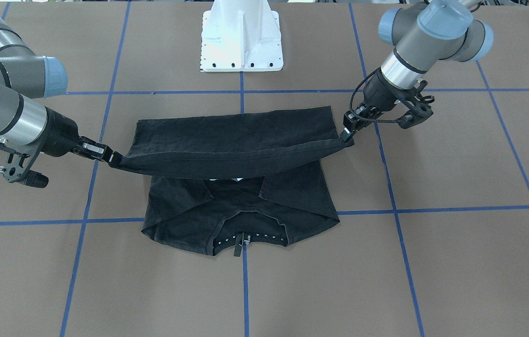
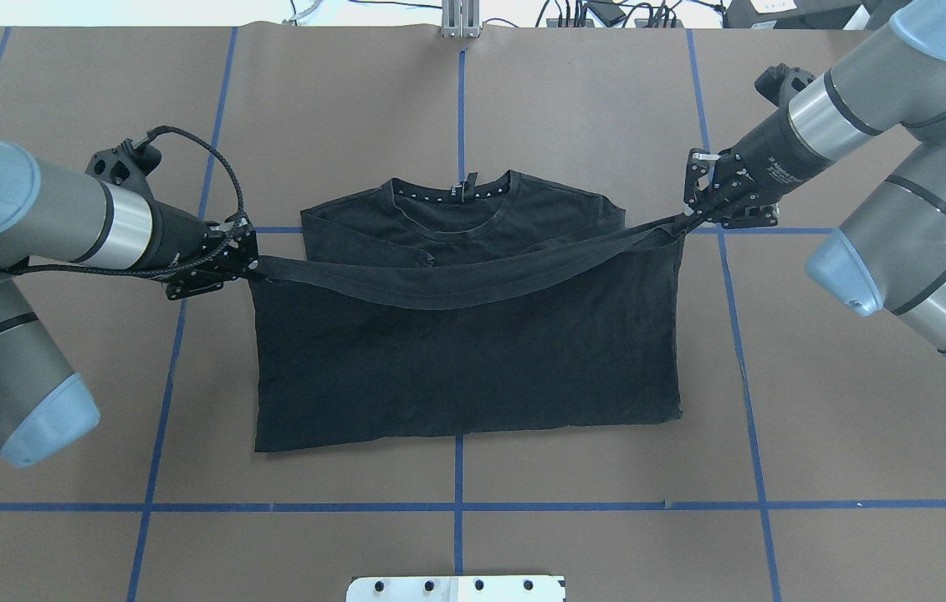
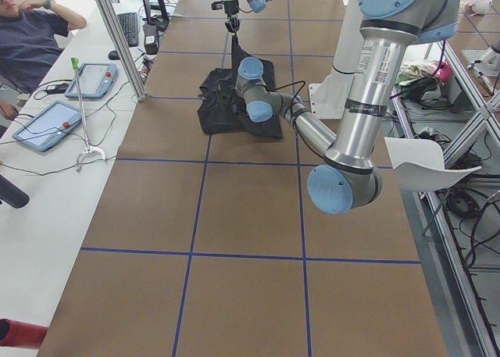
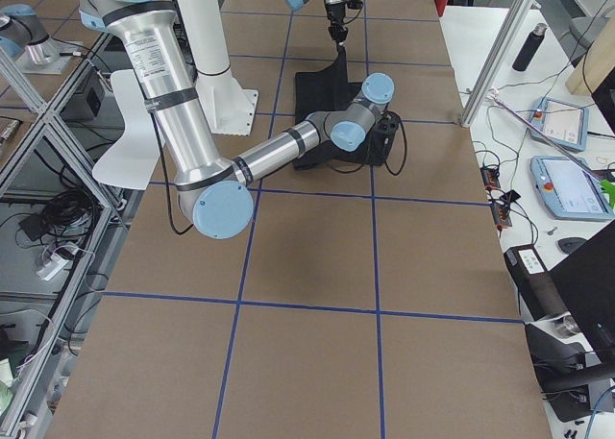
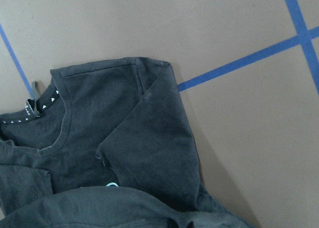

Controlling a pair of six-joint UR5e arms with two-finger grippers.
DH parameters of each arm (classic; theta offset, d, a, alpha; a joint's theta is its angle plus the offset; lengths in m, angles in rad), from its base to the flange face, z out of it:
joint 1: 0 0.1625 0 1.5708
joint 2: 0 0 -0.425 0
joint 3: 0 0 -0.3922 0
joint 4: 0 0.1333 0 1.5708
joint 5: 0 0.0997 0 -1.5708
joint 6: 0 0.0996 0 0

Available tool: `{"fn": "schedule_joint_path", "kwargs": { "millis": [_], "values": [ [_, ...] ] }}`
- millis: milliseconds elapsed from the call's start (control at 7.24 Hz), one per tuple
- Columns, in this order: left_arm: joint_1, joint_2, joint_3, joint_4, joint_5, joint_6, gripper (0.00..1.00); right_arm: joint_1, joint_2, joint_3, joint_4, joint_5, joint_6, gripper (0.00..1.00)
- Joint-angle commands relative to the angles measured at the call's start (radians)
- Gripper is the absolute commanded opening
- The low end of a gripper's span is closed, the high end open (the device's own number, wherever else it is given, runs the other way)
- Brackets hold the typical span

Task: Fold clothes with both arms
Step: 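Lay the hem over the shirt near the collar with both grippers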

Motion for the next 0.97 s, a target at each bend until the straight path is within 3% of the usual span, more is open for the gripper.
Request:
{"fn": "schedule_joint_path", "kwargs": {
  "millis": [0, 414, 828],
  "values": [
    [-0.024, -0.023, 0.029, 0.000, 0.000, -0.010, 0.00, -0.011, 0.057, -0.063, 0.001, -0.047, 0.003, 0.00],
    [-0.073, -0.023, 0.066, 0.001, 0.000, -0.004, 0.00, -0.016, 0.121, -0.147, -0.004, -0.119, -0.003, 0.00],
    [-0.079, -0.091, 0.184, -0.002, 0.005, -0.003, 0.00, -0.007, 0.142, -0.203, -0.001, -0.143, -0.008, 0.00]
  ]
}}
